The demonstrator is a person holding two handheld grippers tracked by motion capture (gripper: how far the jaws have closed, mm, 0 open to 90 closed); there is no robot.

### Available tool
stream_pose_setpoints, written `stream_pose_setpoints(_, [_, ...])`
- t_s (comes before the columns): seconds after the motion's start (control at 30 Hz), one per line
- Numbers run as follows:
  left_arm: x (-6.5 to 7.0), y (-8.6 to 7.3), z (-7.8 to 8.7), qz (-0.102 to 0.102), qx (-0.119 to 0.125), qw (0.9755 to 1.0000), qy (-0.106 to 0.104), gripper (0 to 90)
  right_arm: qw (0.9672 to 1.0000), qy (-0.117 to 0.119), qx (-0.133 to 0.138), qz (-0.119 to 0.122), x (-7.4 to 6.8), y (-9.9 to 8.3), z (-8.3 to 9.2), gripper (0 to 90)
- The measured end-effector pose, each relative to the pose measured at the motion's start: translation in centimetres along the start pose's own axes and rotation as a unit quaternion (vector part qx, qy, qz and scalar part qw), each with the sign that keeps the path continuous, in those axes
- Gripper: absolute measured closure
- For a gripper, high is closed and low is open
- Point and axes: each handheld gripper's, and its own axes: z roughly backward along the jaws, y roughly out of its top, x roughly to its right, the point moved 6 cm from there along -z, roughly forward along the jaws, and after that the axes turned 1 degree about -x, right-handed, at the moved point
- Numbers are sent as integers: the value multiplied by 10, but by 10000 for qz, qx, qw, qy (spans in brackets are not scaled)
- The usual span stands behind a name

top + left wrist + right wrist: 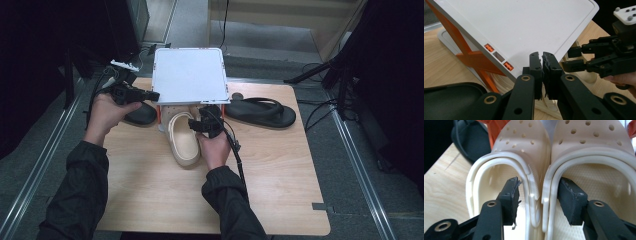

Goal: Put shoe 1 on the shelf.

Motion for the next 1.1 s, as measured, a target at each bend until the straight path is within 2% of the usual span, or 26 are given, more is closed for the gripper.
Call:
stream_pose_setpoints(0.3, [0, 0, 0, 11, 8, 10000, -5, 862, 9994, 68, -28, 348, -2, -14, 30, 517])
stream_pose_setpoints(0.4, [0, 0, 0, 7, 7, 10000, -6, 862, 9989, 78, 41, 455, -3, -19, 40, 551])
stream_pose_setpoints(0.53, [0, 0, 0, 14, 9, 10000, -14, 862, 9988, 246, 87, 406, -3, -32, 49, 603])
stream_pose_setpoints(0.7, [0, 0, 0, 17, 10, 10000, -12, 863, 9978, 253, 139, 593, -5, -49, 63, 667])
stream_pose_setpoints(0.8, [0, 0, 0, 21, 19, 10000, -11, 863, 9975, 293, 107, 638, -6, -63, 68, 718])
stream_pose_setpoints(0.93, [0, 0, 0, 27, 35, 10000, -9, 863, 9972, 325, 224, 629, -7, -82, 72, 812])
stream_pose_setpoints(1.1, [0, 0, 0, 18, 30, 10000, 3, 863, 9967, 399, 42, 707, -11, -107, 66, 866])
